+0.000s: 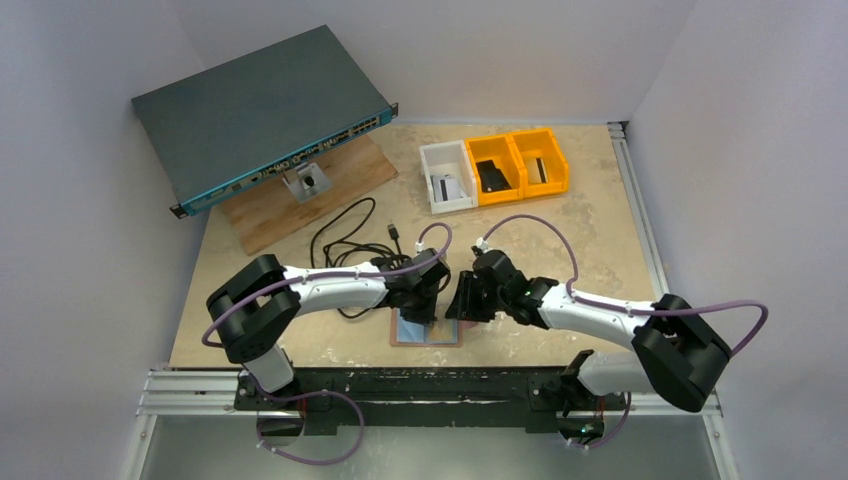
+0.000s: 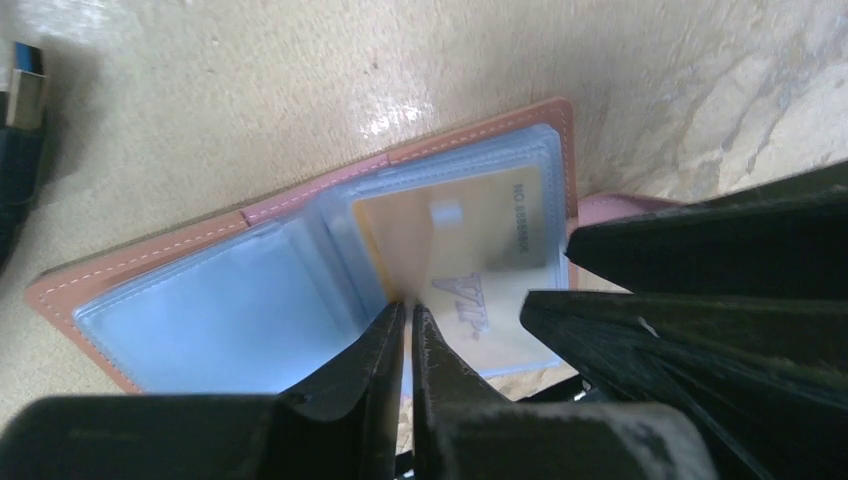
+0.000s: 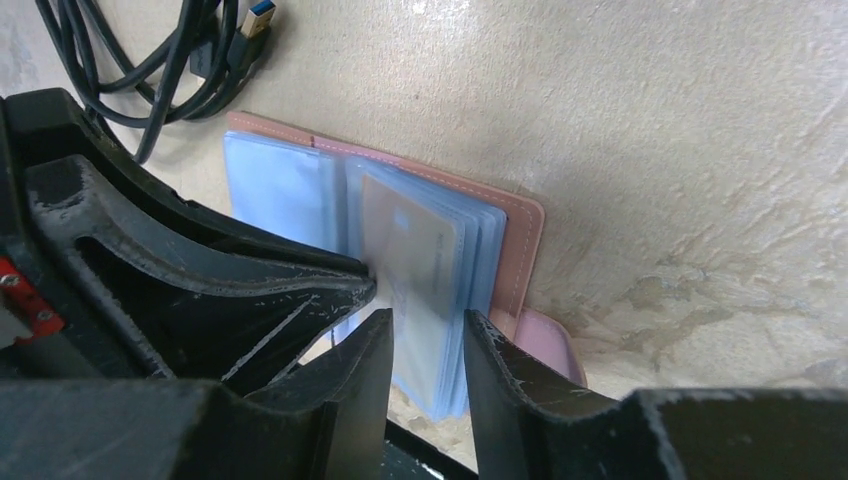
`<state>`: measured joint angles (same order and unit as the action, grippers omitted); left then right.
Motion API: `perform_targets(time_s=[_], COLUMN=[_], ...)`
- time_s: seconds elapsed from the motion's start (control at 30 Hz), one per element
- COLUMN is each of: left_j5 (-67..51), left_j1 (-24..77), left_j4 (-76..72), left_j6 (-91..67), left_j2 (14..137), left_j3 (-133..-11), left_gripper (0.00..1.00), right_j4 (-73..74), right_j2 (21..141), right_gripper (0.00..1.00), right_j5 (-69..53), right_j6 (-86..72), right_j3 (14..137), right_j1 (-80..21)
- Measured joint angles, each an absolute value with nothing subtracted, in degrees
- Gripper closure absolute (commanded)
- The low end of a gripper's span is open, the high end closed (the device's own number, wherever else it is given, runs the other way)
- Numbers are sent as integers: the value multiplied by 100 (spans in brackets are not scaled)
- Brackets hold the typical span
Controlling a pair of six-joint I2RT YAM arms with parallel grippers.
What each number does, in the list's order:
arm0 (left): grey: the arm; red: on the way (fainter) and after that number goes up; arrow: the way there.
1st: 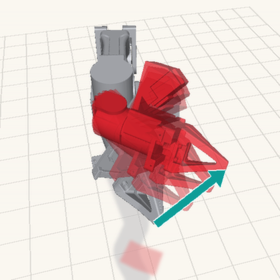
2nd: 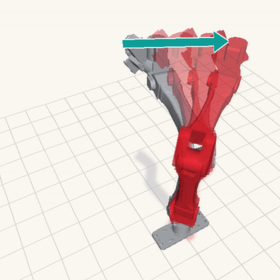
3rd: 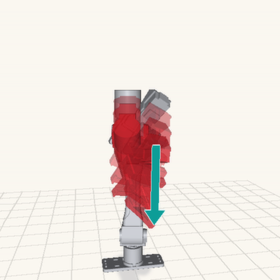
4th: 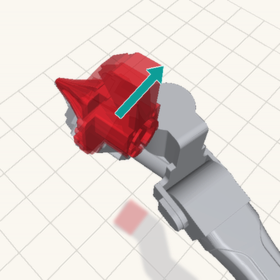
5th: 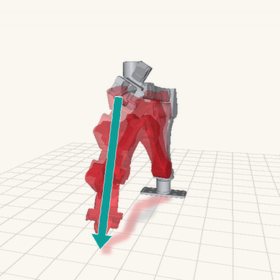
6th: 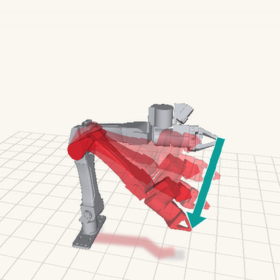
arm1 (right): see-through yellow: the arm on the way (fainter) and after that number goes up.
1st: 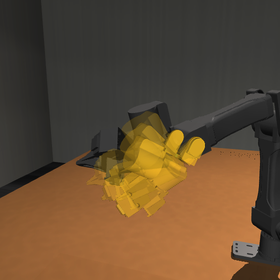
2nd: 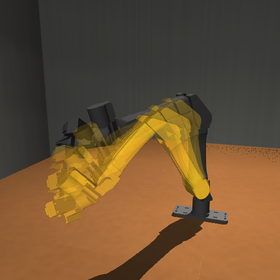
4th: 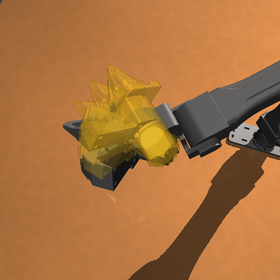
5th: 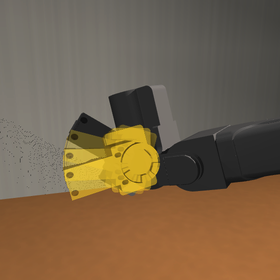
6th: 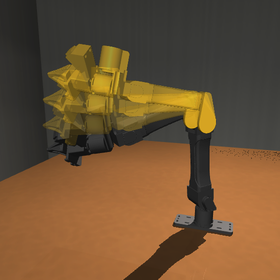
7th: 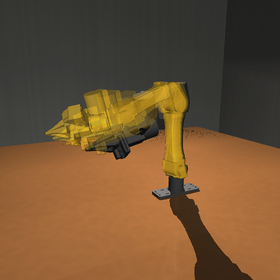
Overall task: Take the credit cards out of the card holder
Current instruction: Remove the credit card from the card holder.
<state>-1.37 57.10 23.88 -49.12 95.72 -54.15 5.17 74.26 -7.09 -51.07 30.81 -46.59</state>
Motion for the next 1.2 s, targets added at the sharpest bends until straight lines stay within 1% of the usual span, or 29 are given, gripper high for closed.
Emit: perform_targets(time_s=[0.03, 0.1, 0.17, 0.23, 0.37, 0.5, 0.57, 0.67, 0.83, 1.2], left_j5=[-86, 82, 329, 552, 915, 1164, 1221, 1273, 1337, 1308], left_j1=[5736, 5822, 5990, 6187, 6506, 6685, 6729, 6770, 6814, 6866], left_j4=[2388, 2403, 2515, 2672, 2906, 2985, 3000, 3076, 3148, 3026], left_j6=[-4869, -4777, -4663, -4541, -4364, -4237, -4217, -4180, -4119, -4088], left_j2=[9559, 9535, 9522, 9524, 9594, 9758, 9808, 9926, 10149, 10141], left_j3=[-5415, -5419, -5492, -5634, -6058, -6355, -6381, -6392, -6399, -6366], left_gripper=[79, 72, 66, 63, 59, 56, 55, 50, 47, 41], right_j4=[567, 701, 851, 985, 1177, 1347, 1426, 1503, 1551, 1520], right_j2=[7371, 7190, 6912, 6630, 6202, 6014, 5957, 5881, 5843, 5918], right_gripper=[66, 64, 64, 63, 63, 64, 64, 64, 64, 64], right_j5=[-692, -620, -506, -399, -250, -220, -209, -209, -209, -244], right_j6=[-5140, -5175, -5214, -5234, -5247, -5247, -5247, -5249, -5249, -5245], right_j3=[3081, 3081, 3081, 3072, 2980, 2766, 2676, 2569, 2515, 2512], right_j1=[-4652, -4606, -4504, -4366, -4021, -3765, -3721, -3686, -3658, -3632])
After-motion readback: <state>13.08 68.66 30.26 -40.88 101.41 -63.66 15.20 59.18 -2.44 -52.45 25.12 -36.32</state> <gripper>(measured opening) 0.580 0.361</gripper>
